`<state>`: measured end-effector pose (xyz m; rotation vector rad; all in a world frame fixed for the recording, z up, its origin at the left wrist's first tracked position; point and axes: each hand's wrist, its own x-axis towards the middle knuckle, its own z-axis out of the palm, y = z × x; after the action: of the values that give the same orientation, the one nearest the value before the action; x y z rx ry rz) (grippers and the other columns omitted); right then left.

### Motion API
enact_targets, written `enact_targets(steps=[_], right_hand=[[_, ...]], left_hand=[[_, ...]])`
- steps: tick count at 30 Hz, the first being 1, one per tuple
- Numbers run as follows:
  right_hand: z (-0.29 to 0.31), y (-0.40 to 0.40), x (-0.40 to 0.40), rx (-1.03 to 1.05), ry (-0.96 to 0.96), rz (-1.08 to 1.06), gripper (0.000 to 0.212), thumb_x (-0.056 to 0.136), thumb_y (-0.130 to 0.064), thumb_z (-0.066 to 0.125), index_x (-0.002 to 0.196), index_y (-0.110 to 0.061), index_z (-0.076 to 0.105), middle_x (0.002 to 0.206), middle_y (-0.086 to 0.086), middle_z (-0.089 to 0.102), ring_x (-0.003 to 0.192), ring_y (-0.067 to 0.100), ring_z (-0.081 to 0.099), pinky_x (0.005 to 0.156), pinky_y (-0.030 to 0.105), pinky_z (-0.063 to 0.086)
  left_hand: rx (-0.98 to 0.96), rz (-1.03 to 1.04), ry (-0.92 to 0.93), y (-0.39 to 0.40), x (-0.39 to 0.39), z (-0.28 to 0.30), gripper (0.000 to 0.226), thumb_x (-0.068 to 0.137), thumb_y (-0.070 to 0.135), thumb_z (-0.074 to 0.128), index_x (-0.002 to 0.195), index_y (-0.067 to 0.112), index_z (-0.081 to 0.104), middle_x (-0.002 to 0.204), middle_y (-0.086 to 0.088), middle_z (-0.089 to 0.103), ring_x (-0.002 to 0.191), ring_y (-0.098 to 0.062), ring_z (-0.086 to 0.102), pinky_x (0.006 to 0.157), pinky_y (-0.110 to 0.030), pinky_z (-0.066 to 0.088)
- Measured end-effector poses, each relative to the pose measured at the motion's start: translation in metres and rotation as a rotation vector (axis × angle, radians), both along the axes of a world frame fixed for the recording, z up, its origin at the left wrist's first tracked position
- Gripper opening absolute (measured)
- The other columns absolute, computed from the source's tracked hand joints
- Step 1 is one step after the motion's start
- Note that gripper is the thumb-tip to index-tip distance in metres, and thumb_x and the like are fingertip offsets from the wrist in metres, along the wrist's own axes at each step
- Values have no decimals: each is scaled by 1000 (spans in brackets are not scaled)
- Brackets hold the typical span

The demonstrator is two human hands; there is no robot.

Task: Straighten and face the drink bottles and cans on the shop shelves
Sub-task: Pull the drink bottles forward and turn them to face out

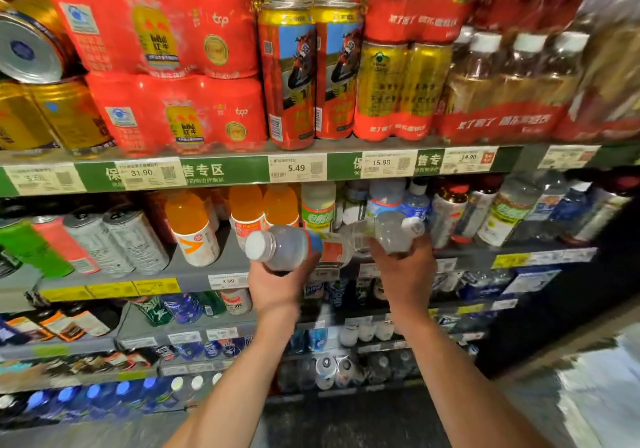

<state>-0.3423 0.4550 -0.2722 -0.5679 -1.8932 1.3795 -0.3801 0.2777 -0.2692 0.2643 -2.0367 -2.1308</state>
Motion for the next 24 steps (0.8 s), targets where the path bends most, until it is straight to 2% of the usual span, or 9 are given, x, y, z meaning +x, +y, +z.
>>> enact_targets(steps=[5,9,11,13,15,17,19,22,24], right_hand=[[2,22,42,-68,220,87,50,78,-42,82,121,-39,57,109,-12,72,100,9,70,81,19,56],[0,48,63,-88,259,128,48,79,-35,82,121,-35,59,108,-8,72,98,12,71,79,18,57],[-2,61,70,-113,248,140,46,78,-35,82,118,-36,60,106,-9,72,95,11,71,77,17,57],[-5,74,75,-131,232,140,46,75,-39,83,115,-36,61,103,-10,73,92,9,71,74,16,56],[-9,89,80,-121,206,132,47,74,-43,83,113,-34,60,100,-11,73,89,9,71,72,18,56],[-12,103,84,-148,197,144,50,72,-49,83,114,-34,60,101,-10,73,89,9,71,72,18,56],[-14,116,87,-180,192,159,53,70,-52,83,116,-38,60,104,-11,73,93,8,71,74,15,55],[-16,135,90,-217,191,186,53,69,-46,83,117,-42,60,106,-12,73,97,10,71,79,18,55],[-17,146,93,-234,192,213,53,70,-42,83,118,-40,60,107,-10,73,97,12,71,80,20,55]], left_hand=[[-35,42,36,20,4,7,60,61,25,95,109,18,60,95,17,66,83,17,63,72,-2,46],[-66,44,55,44,6,11,68,62,33,95,118,12,62,108,1,72,101,-12,68,93,-33,55],[-123,38,82,60,3,11,68,63,33,94,119,10,62,111,-4,71,105,-19,67,97,-39,55],[-169,57,105,75,2,11,73,63,32,94,123,12,58,113,0,67,106,-15,64,96,-22,50],[-188,106,120,91,1,15,76,62,29,95,122,18,51,106,13,60,95,0,58,81,4,36],[-212,133,146,105,-1,17,76,61,26,95,116,24,44,101,25,49,88,15,54,71,9,32],[-256,148,155,116,-4,15,72,62,23,94,115,22,45,100,25,50,85,16,56,73,7,35],[-307,197,119,130,-9,12,70,65,27,93,120,14,52,108,8,62,99,-11,63,85,-19,47],[-381,229,126,136,-14,13,72,67,31,92,124,13,53,113,2,64,104,-19,64,85,-27,47]])
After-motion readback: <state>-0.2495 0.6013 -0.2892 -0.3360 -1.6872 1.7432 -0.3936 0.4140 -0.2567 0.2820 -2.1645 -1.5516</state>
